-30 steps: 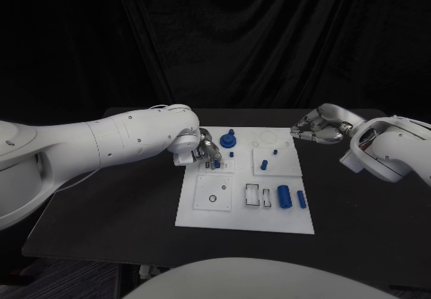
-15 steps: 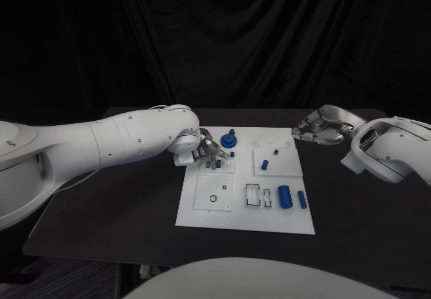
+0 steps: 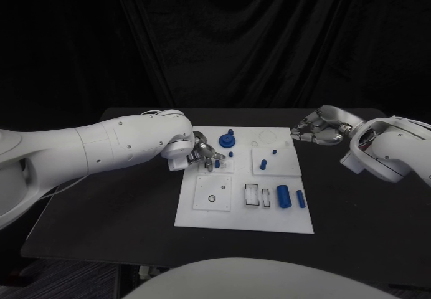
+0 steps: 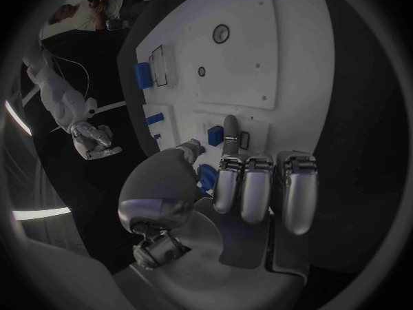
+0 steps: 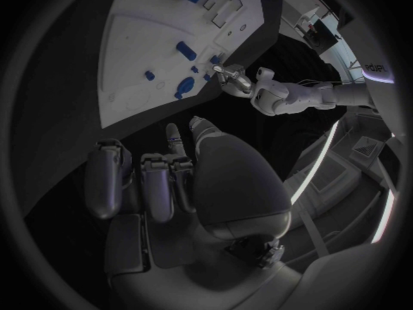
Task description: Assemble the parts on the task board
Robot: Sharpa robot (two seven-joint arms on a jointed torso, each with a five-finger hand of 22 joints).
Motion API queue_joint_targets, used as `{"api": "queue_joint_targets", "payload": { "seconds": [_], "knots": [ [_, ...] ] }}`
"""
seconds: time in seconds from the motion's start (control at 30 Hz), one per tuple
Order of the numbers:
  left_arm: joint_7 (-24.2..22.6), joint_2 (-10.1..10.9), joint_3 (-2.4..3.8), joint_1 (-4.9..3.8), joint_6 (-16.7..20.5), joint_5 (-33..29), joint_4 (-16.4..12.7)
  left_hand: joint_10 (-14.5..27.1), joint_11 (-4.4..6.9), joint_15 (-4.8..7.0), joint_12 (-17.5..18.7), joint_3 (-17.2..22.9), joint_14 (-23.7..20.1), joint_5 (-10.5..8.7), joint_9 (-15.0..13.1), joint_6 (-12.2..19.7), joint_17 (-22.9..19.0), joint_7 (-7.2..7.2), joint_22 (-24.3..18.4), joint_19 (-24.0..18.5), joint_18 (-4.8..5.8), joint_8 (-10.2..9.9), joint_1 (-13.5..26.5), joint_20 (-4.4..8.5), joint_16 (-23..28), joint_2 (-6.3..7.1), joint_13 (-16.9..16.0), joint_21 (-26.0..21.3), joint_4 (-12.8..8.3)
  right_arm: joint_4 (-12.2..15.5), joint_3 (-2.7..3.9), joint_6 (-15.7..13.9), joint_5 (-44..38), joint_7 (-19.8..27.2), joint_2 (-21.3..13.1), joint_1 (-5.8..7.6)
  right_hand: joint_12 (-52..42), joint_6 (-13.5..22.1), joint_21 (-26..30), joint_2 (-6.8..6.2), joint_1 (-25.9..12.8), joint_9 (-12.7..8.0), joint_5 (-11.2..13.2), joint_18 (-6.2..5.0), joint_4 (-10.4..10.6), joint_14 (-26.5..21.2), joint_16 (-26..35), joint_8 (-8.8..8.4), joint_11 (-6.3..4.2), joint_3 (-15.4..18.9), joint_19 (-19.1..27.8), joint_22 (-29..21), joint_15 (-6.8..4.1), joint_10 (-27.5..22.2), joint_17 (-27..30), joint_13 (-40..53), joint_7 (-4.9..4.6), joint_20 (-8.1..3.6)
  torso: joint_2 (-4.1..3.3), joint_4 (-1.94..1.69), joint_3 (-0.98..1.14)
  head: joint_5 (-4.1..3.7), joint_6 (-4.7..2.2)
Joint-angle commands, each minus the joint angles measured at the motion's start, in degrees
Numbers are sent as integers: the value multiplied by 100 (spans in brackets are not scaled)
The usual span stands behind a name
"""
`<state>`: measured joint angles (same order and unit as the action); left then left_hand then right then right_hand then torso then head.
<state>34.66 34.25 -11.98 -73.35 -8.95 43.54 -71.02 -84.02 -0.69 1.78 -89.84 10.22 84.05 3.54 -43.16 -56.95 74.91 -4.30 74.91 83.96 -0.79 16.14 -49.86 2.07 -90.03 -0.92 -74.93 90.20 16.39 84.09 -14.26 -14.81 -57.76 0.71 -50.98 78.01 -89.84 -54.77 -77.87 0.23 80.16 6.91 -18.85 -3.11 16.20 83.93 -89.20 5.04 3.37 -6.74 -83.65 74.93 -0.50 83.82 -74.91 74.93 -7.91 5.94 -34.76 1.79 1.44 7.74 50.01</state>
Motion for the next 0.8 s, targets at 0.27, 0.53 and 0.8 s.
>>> {"api": "queue_joint_targets", "payload": {
  "seconds": [0.27,0.53,0.8],
  "knots": [
    [-442,436,-2,-394,1066,358,-499,-598,189,186,-16,-236,595,491,-1034,142,1509,172,1509,604,79,787,-509,157,3,-50,-1507,-20,-106,-20,5,20,-27,-91,-2,-14,34,-36,9,-2,41,-8,-3,0,30,549,23,-34,4,-18,10,1096,1,532,-1358,1417,-3,-22,-6,19,2,4,-1],
    [-552,674,-5,-874,935,254,-542,-598,224,207,-16,-319,595,524,-1298,122,1509,228,1509,604,79,985,-618,190,3,-93,-1507,-20,-67,-53,5,21,-27,-78,24,-14,35,-36,9,-1,35,-8,-2,0,34,549,22,-36,5,-17,11,1096,2,530,-1360,1416,-4,-22,-2,16,13,5,-1],
    [-424,487,-10,-960,365,42,-53,-598,241,229,-16,-345,595,674,-1286,144,1509,237,1509,604,79,886,-841,214,3,-85,-1507,-20,-98,-78,5,54,-27,-70,70,-30,38,-37,19,3,32,-9,-3,-3,36,547,26,-37,5,-20,16,1093,2,525,-1354,1411,-3,-22,-20,6,12,10,-1]
  ]
}}
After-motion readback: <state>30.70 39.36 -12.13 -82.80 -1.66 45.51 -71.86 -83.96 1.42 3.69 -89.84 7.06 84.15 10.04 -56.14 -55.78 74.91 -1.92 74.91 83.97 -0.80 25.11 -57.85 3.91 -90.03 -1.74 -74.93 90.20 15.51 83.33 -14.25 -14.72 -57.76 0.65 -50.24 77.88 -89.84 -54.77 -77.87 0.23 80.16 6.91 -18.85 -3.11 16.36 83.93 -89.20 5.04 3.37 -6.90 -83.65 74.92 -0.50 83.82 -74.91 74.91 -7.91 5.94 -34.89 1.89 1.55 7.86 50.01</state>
